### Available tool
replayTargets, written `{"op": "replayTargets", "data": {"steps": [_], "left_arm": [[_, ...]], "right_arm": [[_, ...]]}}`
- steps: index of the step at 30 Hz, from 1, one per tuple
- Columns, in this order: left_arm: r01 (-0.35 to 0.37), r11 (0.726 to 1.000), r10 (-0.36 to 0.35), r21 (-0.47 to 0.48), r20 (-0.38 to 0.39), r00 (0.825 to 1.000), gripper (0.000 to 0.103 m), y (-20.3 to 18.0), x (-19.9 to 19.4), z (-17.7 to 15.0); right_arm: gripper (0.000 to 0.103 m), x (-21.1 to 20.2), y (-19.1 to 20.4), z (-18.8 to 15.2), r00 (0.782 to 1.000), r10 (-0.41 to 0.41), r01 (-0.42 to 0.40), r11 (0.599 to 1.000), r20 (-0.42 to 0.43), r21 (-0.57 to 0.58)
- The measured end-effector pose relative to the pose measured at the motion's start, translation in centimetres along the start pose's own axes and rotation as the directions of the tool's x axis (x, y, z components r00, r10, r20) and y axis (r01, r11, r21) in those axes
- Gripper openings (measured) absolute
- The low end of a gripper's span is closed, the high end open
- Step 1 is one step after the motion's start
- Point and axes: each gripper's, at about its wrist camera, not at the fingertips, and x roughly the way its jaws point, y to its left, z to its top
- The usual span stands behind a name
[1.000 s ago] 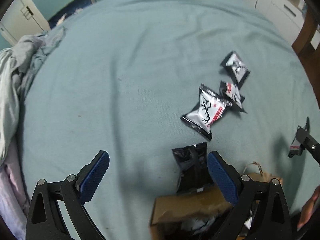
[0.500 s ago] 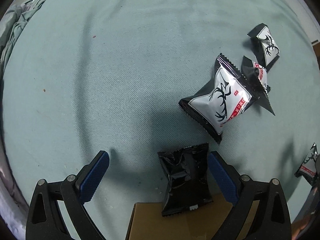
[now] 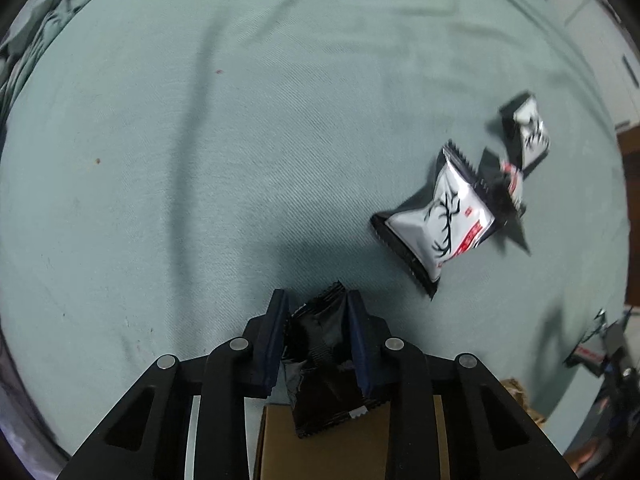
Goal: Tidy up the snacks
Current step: 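Lower both black packets into the box and open both tools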
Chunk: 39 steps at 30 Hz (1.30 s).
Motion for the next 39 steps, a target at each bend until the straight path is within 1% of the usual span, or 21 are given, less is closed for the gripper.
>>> {"op": "replayTargets", "data": {"steps": [3, 5, 13, 14, 16, 19, 22, 26, 30, 32, 36, 37, 39], "left_arm": [[0.012, 1.000, -0.011, -0.017, 0.049, 0.999, 0.028, 0.9, -1.2, -0.2], [0.006, 1.000, -0.004, -0.026, 0.077, 0.997, 0.028, 1.2, -2.3, -0.4], [-0.018, 0.999, 0.022, -0.030, 0.145, 0.989, 0.028, 1.6, -5.5, -1.4], [-0.019, 0.999, 0.023, -0.028, 0.152, 0.988, 0.028, 1.5, -5.7, -2.0], [-0.020, 1.000, 0.024, -0.022, 0.160, 0.987, 0.028, 1.6, -6.0, -2.2], [-0.010, 1.000, 0.012, -0.012, 0.139, 0.990, 0.029, 1.3, -5.4, -1.5], [-0.018, 1.000, 0.021, -0.017, 0.155, 0.988, 0.028, 1.2, -5.2, -0.6], [0.001, 1.000, 0.002, -0.017, 0.182, 0.983, 0.028, 1.3, -6.5, -0.7], [-0.012, 1.000, 0.006, 0.024, 0.229, 0.974, 0.028, 1.5, -9.3, -3.0], [-0.016, 0.999, 0.007, 0.036, 0.245, 0.969, 0.028, 1.3, -10.0, -4.1], [-0.002, 0.999, -0.012, 0.053, 0.268, 0.963, 0.029, 1.3, -11.3, -7.2], [-0.006, 0.998, -0.010, 0.057, 0.275, 0.961, 0.029, 1.4, -11.5, -7.9], [-0.040, 0.997, 0.019, 0.061, 0.306, 0.952, 0.029, 1.4, -11.9, -9.3]], "right_arm": [[0.049, 0.0, 0.2, -0.1, 1.000, -0.004, 0.004, 1.000, 0.003, -0.004], [0.049, 0.1, 0.1, -0.1, 1.000, -0.005, 0.005, 1.000, 0.000, -0.002], [0.049, 0.1, 0.1, 0.1, 1.000, 0.003, -0.003, 1.000, -0.006, 0.003], [0.049, 0.1, 0.1, 0.1, 1.000, 0.006, -0.006, 1.000, -0.006, 0.001], [0.049, 0.1, 0.2, 0.2, 1.000, 0.007, -0.007, 1.000, -0.005, -0.006], [0.049, 0.3, 0.1, 0.1, 1.000, 0.008, -0.008, 1.000, -0.016, -0.005], [0.049, 0.4, 0.1, 0.1, 1.000, 0.007, -0.008, 1.000, -0.015, -0.012], [0.049, 0.6, 0.1, 0.3, 1.000, 0.005, -0.005, 1.000, -0.017, -0.013], [0.049, 0.7, 0.2, 0.2, 1.000, -0.005, 0.004, 1.000, -0.023, -0.024], [0.049, 0.6, 0.4, 0.1, 1.000, -0.009, 0.008, 0.999, -0.020, -0.032], [0.049, -0.1, 0.9, -0.2, 1.000, -0.016, 0.016, 0.998, 0.001, -0.052], [0.049, -0.3, 1.1, -0.4, 1.000, -0.018, 0.019, 0.998, 0.006, -0.058], [0.049, -0.7, 1.3, -1.0, 1.000, -0.029, 0.030, 0.997, 0.009, -0.076]]}}
